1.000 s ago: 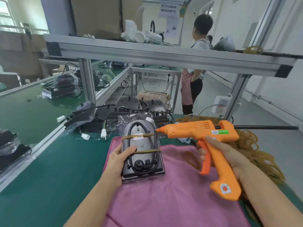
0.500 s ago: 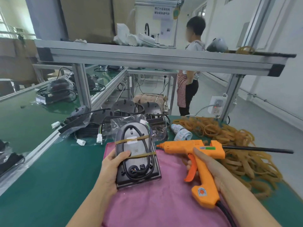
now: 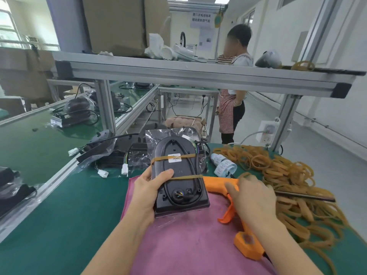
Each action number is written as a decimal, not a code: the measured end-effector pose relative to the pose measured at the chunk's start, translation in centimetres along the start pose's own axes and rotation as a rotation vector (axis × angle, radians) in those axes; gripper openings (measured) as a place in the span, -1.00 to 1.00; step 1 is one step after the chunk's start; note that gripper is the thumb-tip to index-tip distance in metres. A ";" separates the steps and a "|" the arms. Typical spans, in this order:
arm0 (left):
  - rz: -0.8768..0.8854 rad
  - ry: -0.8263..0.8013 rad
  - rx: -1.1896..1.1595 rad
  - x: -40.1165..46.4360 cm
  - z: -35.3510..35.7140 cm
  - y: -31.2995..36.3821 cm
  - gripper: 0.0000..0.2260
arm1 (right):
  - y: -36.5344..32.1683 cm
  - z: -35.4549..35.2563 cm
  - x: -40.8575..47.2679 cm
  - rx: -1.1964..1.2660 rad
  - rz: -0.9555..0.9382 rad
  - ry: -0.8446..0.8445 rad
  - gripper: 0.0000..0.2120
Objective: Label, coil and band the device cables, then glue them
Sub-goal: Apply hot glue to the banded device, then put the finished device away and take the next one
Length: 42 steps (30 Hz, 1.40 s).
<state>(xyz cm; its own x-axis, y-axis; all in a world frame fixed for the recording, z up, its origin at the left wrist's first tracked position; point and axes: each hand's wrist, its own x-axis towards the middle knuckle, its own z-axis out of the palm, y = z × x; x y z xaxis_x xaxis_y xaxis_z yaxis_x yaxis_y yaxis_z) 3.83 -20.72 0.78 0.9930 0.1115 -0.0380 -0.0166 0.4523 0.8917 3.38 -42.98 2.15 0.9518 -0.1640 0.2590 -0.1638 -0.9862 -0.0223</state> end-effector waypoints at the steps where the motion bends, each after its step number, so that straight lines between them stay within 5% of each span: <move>1: 0.006 0.000 -0.001 -0.1 0.1 0.1 -0.78 | -0.8 -0.3 0.0 0.202 -0.061 0.009 -0.47; 3: 0.011 -0.005 -0.018 -0.4 0.1 0.2 -0.75 | -3.3 -1.5 -0.1 0.840 -0.094 -0.246 -0.21; 5: 0.007 -0.007 -0.046 -0.7 -0.2 0.4 -0.77 | -5.9 -1.8 -0.4 1.219 -0.108 -0.490 -0.01; 11: 0.027 0.068 -0.050 -1.4 -3.1 2.5 -0.61 | -10.9 -0.3 -0.6 1.534 -0.156 -0.488 -0.44; 18: 0.118 0.091 0.109 -3.4 -8.7 5.3 -0.53 | -17.8 -0.6 -0.1 1.555 -0.191 -0.642 -0.37; 23: 0.310 0.308 0.154 -4.4 -12.5 7.2 -0.63 | -24.3 -1.2 -0.1 1.537 -0.306 -0.786 -0.35; 26: 0.409 0.500 0.149 -4.5 -14.6 9.4 -0.48 | -28.9 -2.6 -0.3 1.510 -0.427 -0.850 -0.32; 42: 0.563 1.103 0.109 -10.5 -27.5 17.7 -0.54 | -44.7 -6.2 -9.6 1.171 -1.036 -0.787 -0.32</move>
<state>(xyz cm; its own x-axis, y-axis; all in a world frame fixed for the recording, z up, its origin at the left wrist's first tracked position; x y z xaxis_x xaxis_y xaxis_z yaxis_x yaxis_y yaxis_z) -10.06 10.46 4.59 0.2220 0.9737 0.0505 -0.3465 0.0303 0.9376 -0.06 2.85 6.64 0.4793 0.8672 0.1348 0.4593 -0.1170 -0.8805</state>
